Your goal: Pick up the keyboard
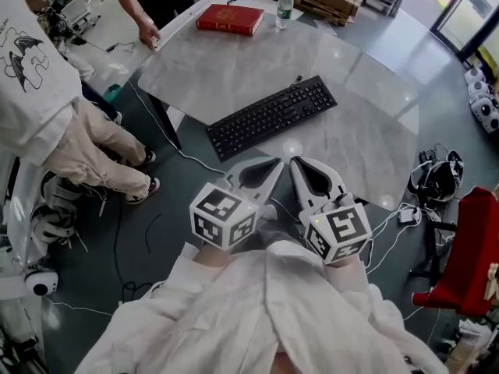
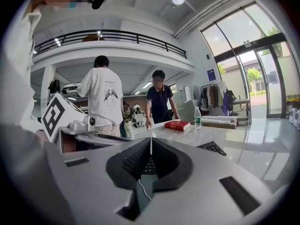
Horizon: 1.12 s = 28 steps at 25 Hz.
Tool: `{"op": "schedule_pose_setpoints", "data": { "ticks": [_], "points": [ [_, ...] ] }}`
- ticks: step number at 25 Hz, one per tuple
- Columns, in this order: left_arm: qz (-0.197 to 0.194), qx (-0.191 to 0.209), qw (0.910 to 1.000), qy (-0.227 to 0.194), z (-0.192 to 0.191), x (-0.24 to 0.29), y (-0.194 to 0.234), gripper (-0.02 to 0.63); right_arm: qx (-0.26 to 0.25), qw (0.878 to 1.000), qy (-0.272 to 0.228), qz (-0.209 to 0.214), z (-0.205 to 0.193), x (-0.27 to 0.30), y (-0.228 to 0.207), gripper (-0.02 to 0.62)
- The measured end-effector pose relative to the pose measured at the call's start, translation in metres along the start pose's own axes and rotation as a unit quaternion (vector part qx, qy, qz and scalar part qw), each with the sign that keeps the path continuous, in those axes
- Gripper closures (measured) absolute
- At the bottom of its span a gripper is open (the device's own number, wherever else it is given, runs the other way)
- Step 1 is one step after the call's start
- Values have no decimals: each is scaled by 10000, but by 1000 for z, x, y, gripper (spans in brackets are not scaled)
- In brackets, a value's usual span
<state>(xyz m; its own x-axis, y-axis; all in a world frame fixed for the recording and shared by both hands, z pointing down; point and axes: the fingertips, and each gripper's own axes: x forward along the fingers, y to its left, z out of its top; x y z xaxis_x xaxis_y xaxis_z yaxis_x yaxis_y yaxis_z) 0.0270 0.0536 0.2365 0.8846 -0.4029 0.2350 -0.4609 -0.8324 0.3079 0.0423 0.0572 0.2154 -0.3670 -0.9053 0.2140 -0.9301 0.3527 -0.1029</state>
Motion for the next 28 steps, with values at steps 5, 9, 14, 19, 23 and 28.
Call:
{"op": "schedule_pose_setpoints", "data": {
  "ticks": [5,9,14,19,23,28],
  "points": [
    [89,-18,10000,-2,12,32,16,589,1,10000,-5,94,9,22,-32,565],
    [172,-17,9998,-61,22,53,28,589,-57,9998,-9,170,15,37,-52,565],
    [254,-30,9995,-160,30,74,35,589,-172,9995,1,257,21,47,-71,565],
    [321,-128,9993,-173,27,83,37,589,-159,9993,23,333,21,53,-82,565],
    [346,-180,9992,-113,22,85,38,589,-116,9992,84,373,16,58,-83,565],
    [506,-252,9984,-101,20,81,49,589,-39,9991,157,399,11,66,-86,565]
  ]
}}
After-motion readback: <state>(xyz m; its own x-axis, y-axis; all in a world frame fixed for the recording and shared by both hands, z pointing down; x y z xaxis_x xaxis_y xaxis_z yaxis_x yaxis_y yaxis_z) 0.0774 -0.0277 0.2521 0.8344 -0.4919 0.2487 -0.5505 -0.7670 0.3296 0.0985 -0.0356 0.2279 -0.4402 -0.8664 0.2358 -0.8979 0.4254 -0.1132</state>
